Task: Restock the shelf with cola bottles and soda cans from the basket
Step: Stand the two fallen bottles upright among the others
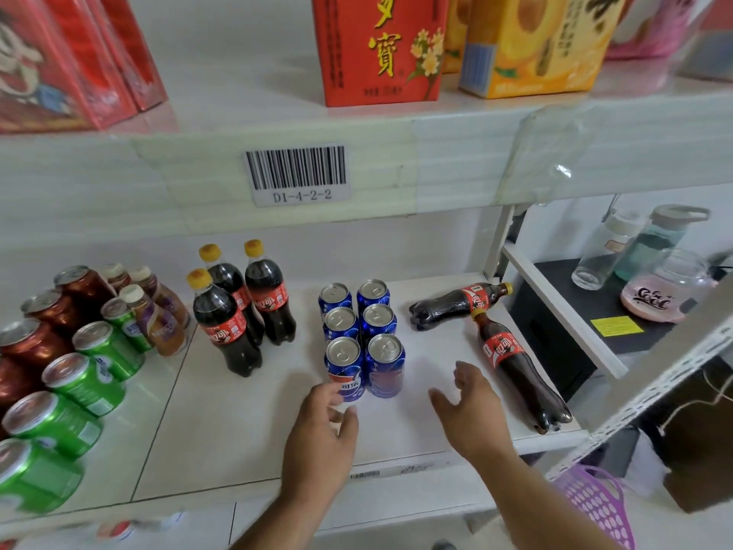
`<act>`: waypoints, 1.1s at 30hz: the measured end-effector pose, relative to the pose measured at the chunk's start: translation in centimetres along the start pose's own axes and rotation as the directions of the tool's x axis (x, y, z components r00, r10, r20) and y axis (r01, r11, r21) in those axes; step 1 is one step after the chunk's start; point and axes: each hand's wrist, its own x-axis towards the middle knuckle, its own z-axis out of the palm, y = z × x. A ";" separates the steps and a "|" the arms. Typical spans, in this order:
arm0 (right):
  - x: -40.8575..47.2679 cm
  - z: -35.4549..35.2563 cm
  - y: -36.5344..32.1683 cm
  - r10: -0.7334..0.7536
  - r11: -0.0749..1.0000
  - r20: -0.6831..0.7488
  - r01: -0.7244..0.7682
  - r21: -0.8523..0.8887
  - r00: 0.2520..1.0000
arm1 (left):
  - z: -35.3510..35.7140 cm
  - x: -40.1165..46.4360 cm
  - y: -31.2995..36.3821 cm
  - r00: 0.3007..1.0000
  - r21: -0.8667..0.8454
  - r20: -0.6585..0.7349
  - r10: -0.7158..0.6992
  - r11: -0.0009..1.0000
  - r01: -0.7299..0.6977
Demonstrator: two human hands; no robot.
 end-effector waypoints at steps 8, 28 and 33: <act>2.3 -7.3 0.1 0.018 0.995 -0.173 -0.035 -0.094 0.985 | 2.4 4.1 12.8 0.927 -0.152 0.193 0.321 0.943 -0.295; 11.1 -9.0 4.2 0.271 0.836 0.106 -0.179 -0.519 0.957 | 21.1 20.7 15.8 0.874 0.597 0.485 0.035 0.717 -0.360; 11.7 -9.0 4.5 0.285 0.851 0.128 -0.189 -0.489 0.950 | 21.9 20.9 15.7 0.885 0.592 0.466 0.010 0.739 -0.320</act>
